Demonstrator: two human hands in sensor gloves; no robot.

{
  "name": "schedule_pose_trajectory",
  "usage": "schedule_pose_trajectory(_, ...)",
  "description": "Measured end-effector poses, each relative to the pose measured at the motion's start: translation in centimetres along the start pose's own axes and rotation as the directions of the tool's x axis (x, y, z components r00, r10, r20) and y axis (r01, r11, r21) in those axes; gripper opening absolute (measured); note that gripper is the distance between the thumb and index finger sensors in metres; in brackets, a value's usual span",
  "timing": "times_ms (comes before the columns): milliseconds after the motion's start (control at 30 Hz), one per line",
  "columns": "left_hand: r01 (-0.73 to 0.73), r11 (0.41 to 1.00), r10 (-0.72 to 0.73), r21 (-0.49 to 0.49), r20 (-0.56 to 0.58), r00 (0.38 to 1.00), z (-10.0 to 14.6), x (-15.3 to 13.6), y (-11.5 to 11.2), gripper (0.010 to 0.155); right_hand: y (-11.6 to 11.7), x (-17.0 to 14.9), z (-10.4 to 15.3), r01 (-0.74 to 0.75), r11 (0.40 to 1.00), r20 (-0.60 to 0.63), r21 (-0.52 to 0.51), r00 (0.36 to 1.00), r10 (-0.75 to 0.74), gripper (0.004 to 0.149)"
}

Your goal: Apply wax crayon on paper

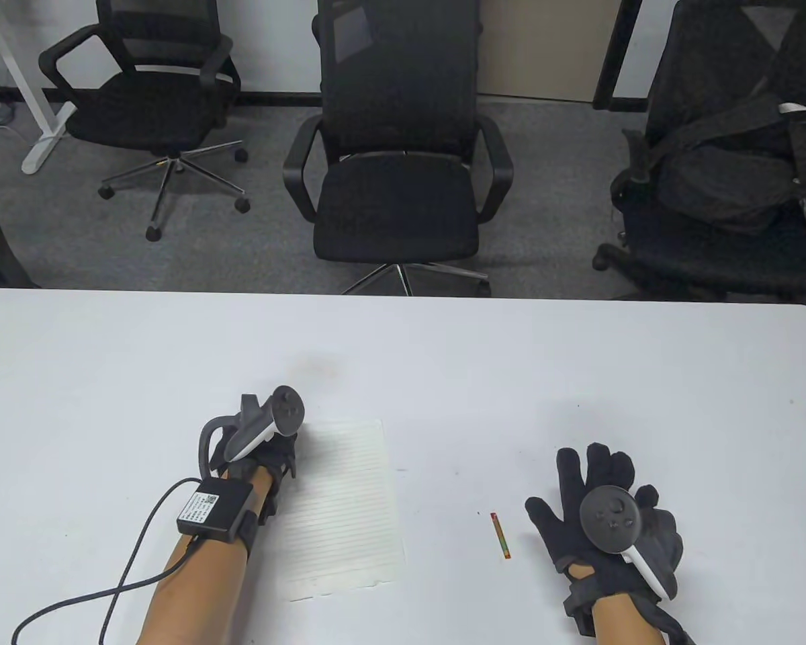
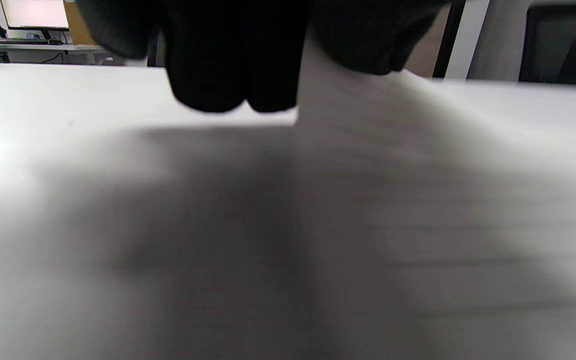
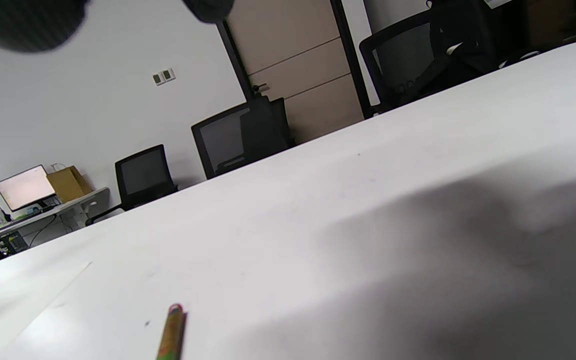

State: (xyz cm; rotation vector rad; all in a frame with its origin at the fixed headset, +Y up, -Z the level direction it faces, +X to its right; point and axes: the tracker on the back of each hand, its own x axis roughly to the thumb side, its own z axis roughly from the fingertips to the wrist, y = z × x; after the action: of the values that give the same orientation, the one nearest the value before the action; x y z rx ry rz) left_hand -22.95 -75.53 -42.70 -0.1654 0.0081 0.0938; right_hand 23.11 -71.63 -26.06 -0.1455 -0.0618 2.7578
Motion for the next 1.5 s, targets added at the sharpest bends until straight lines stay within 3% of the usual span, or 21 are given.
schedule_pose_trajectory(167,-0.296,0.955,0.293,0.011,0.118,0.949,1.3,-2.1,4.2,0.037,0.1,-0.1,0.1,0.013,1.000,-0.004,0.002,1.000,-0.013,0.081)
schedule_pose_trajectory(233,-0.425,0.905,0.422,-0.020,0.170,0.890,1.9,-3.0,6.0,0.038,0.1,0.0,0.1,0.011,1.000,-0.004,0.003,1.000,-0.011,0.081)
schedule_pose_trajectory(367,-0.663,0.734,0.677,-0.147,0.222,0.701,3.0,-4.2,9.2,0.038,0.1,-0.1,0.1,0.010,1.000,-0.007,0.006,1.000,-0.010,0.081)
schedule_pose_trajectory(500,-0.757,0.594,0.802,-0.274,0.278,0.529,4.1,-3.7,11.3,0.038,0.2,-0.2,0.0,0.013,1.000,-0.016,0.009,1.000,-0.013,0.080)
schedule_pose_trajectory(600,-0.758,0.563,0.823,-0.329,0.305,0.479,4.9,-2.3,11.8,0.038,0.3,-0.2,-0.1,0.012,1.000,-0.023,0.015,1.000,-0.011,0.080)
schedule_pose_trajectory(733,-0.713,0.624,0.778,-0.318,0.335,0.532,5.6,0.0,10.8,0.039,0.4,-0.3,-0.1,0.010,1.000,-0.029,0.021,1.000,-0.010,0.080)
schedule_pose_trajectory(967,-0.516,0.815,0.578,-0.262,0.324,0.749,5.3,2.4,5.2,0.039,0.4,-0.2,-0.1,0.010,1.000,-0.029,0.020,1.000,-0.009,0.080)
schedule_pose_trajectory(1133,-0.431,0.856,0.504,-0.287,0.270,0.821,4.4,3.1,1.1,0.039,0.5,-0.2,-0.2,0.005,1.000,-0.027,0.028,1.000,-0.004,0.080)
schedule_pose_trajectory(1367,-0.292,0.920,0.359,-0.260,0.262,0.896,3.7,4.0,-0.8,0.040,0.6,-0.1,-0.1,0.012,1.000,-0.024,0.024,1.000,-0.011,0.080)
schedule_pose_trajectory(1500,-0.213,0.959,0.251,-0.186,0.214,0.944,4.3,3.4,-0.1,0.058,0.5,-0.1,-0.1,0.016,1.000,-0.027,0.017,1.000,-0.016,0.081)
